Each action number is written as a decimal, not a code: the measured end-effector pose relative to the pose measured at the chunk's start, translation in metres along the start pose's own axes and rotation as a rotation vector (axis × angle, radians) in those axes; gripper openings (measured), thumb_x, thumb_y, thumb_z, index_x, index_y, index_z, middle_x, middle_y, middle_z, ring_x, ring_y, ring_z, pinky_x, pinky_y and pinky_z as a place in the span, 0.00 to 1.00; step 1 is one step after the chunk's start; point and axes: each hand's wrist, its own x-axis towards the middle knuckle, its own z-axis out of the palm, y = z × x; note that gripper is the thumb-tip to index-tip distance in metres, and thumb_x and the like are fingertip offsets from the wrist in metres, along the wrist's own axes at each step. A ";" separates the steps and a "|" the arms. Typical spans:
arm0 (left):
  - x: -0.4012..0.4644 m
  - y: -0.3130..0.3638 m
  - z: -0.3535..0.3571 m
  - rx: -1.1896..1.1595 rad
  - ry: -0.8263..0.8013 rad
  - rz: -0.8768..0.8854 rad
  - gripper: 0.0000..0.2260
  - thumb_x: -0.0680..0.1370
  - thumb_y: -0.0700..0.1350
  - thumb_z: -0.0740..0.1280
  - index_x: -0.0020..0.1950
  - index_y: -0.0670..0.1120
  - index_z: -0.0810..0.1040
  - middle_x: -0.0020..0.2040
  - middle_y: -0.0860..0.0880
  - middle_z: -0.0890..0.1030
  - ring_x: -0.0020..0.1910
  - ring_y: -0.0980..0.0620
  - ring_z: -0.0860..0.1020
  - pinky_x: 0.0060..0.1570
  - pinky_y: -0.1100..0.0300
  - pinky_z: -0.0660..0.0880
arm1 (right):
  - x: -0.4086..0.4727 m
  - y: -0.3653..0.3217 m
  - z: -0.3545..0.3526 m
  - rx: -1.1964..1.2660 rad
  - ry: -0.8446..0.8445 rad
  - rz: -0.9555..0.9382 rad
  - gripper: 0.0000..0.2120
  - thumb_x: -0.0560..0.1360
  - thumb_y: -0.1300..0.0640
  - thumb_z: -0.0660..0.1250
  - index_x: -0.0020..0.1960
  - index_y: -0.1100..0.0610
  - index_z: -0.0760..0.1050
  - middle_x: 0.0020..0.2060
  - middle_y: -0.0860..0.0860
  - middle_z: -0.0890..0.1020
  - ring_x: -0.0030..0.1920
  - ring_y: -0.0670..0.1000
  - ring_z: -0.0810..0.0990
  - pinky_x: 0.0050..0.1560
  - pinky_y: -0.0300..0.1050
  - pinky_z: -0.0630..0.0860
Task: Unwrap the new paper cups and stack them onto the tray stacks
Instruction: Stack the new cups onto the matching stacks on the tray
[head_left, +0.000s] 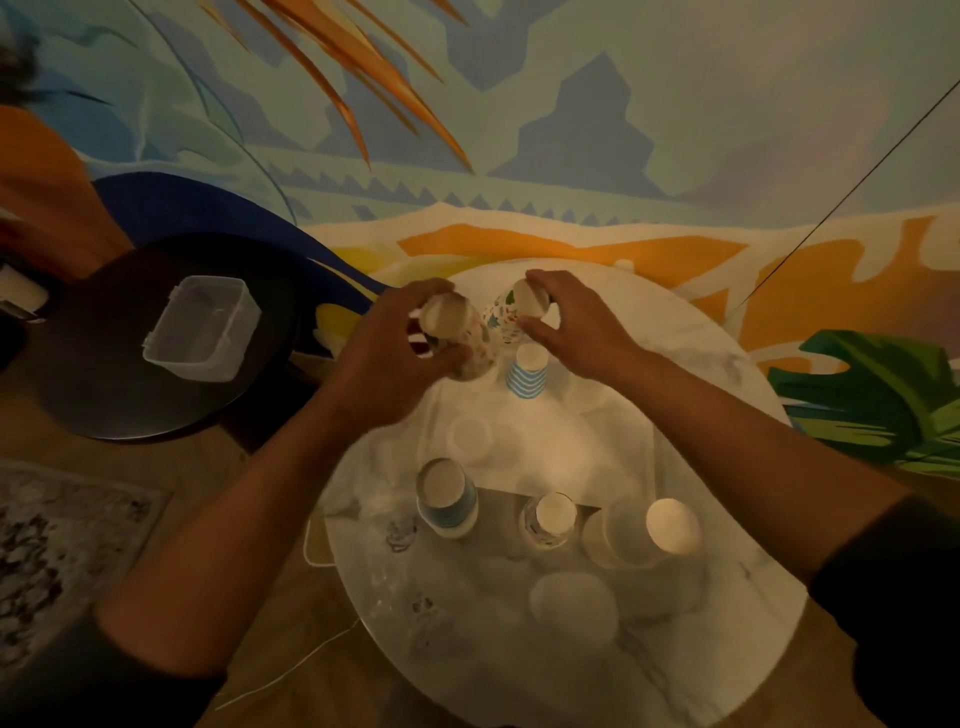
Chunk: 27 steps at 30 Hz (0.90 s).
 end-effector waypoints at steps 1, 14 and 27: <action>0.012 -0.010 -0.003 0.015 0.027 -0.011 0.27 0.73 0.43 0.78 0.70 0.53 0.73 0.67 0.50 0.75 0.59 0.53 0.79 0.51 0.62 0.81 | 0.006 -0.001 0.007 -0.010 -0.018 -0.003 0.30 0.79 0.50 0.70 0.76 0.61 0.67 0.69 0.59 0.74 0.67 0.58 0.74 0.67 0.50 0.69; 0.089 -0.061 0.000 0.082 0.156 -0.044 0.26 0.73 0.42 0.78 0.66 0.46 0.70 0.60 0.51 0.76 0.58 0.50 0.79 0.55 0.54 0.81 | 0.049 0.000 0.076 -0.136 -0.173 0.092 0.36 0.75 0.48 0.73 0.78 0.54 0.62 0.67 0.55 0.78 0.62 0.62 0.78 0.63 0.57 0.73; 0.114 -0.092 0.050 0.130 -0.003 -0.006 0.28 0.72 0.40 0.78 0.68 0.43 0.71 0.63 0.47 0.77 0.60 0.52 0.75 0.59 0.51 0.80 | 0.049 0.019 0.087 -0.031 -0.172 0.150 0.45 0.72 0.52 0.77 0.80 0.59 0.56 0.71 0.57 0.76 0.65 0.62 0.77 0.64 0.55 0.73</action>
